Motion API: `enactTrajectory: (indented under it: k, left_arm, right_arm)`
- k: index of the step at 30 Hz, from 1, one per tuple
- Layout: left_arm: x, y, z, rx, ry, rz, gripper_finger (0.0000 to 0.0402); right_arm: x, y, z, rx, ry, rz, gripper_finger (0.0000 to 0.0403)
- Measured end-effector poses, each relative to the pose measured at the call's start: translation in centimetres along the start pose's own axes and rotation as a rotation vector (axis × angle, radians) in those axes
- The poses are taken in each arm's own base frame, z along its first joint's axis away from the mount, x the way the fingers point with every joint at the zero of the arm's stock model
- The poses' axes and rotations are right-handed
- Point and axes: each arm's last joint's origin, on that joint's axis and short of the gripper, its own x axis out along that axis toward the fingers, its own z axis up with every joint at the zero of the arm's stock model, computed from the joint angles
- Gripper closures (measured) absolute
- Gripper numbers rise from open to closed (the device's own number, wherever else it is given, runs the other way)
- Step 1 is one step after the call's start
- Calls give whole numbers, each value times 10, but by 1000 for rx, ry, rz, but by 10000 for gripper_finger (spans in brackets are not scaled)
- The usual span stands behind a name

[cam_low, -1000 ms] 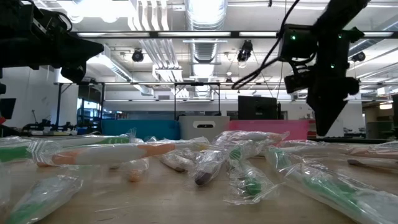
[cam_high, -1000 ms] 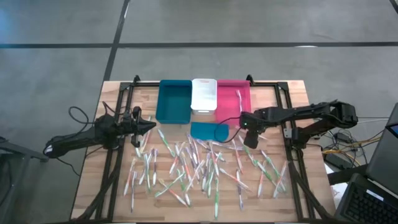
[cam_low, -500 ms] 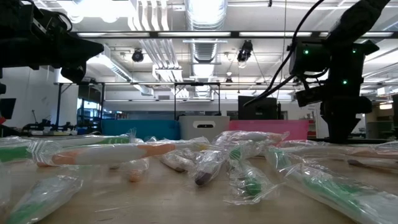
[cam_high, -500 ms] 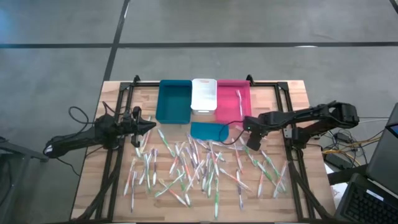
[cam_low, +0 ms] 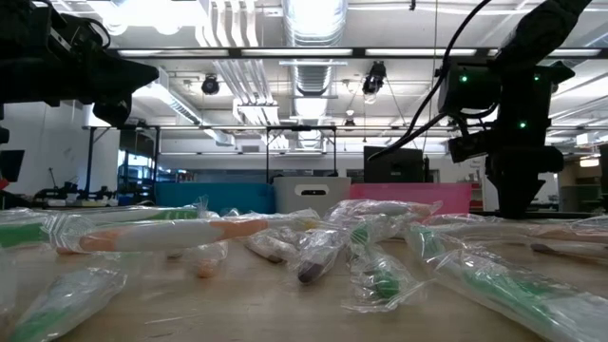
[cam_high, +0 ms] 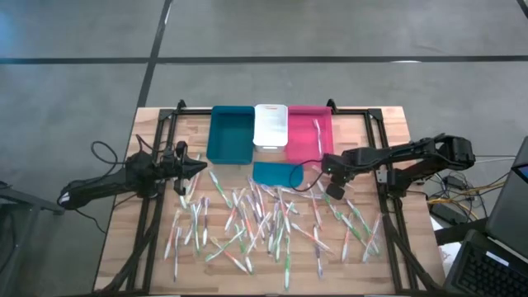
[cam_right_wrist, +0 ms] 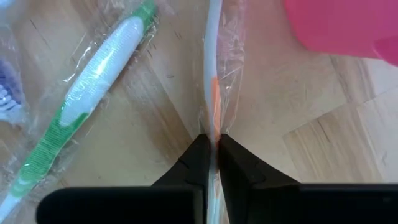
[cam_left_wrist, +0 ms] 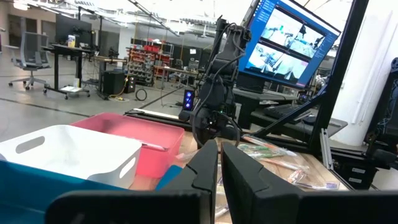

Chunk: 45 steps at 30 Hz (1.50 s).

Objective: Pick & Place Toothbrushes
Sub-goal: Put the orange toothbrush into the white bin

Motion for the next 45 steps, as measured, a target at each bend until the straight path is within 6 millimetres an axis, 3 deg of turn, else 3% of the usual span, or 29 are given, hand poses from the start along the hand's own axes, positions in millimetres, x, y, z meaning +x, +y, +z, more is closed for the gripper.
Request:
enactTrajectory:
  k: [14, 22, 37, 45]
  left_arm:
    - [0, 0, 0, 0, 0, 0, 376]
    - [0, 0, 0, 0, 0, 0, 376]
    - [0, 0, 0, 0, 0, 0, 376]
    - [0, 0, 0, 0, 0, 0, 376]
  right_arm:
    - [-2, 2, 0, -10, 10, 62, 387]
    - [-15, 1, 0, 12, -42, 85, 385]
    - [-82, 7, 28, 14, -328, 183, 385]
    - [-118, 13, 52, 19, -478, 222, 383]
